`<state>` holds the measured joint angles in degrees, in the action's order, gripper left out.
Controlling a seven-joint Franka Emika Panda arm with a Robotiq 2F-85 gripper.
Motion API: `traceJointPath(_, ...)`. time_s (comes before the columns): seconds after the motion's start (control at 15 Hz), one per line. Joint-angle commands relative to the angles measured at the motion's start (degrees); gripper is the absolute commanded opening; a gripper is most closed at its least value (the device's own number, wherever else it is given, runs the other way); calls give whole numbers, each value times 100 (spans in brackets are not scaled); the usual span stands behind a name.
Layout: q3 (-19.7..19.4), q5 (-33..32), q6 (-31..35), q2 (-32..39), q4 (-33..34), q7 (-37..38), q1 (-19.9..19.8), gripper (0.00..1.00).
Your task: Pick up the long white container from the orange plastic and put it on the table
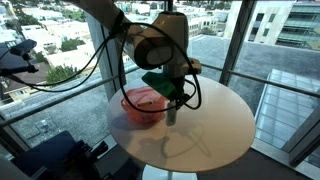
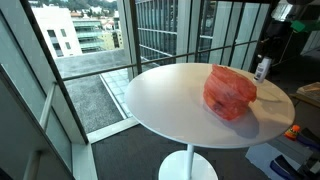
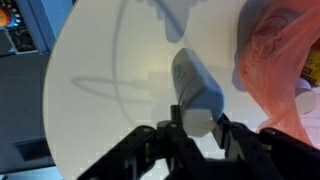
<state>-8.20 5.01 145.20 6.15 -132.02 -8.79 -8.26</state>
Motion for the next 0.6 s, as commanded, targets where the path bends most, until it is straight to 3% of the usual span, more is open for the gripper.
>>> traceJointPath(0.0,44,260,282,171,-101,-142,-96,10)
traceJointPath(0.53,61,275,688,474,-356,-147,-177,10)
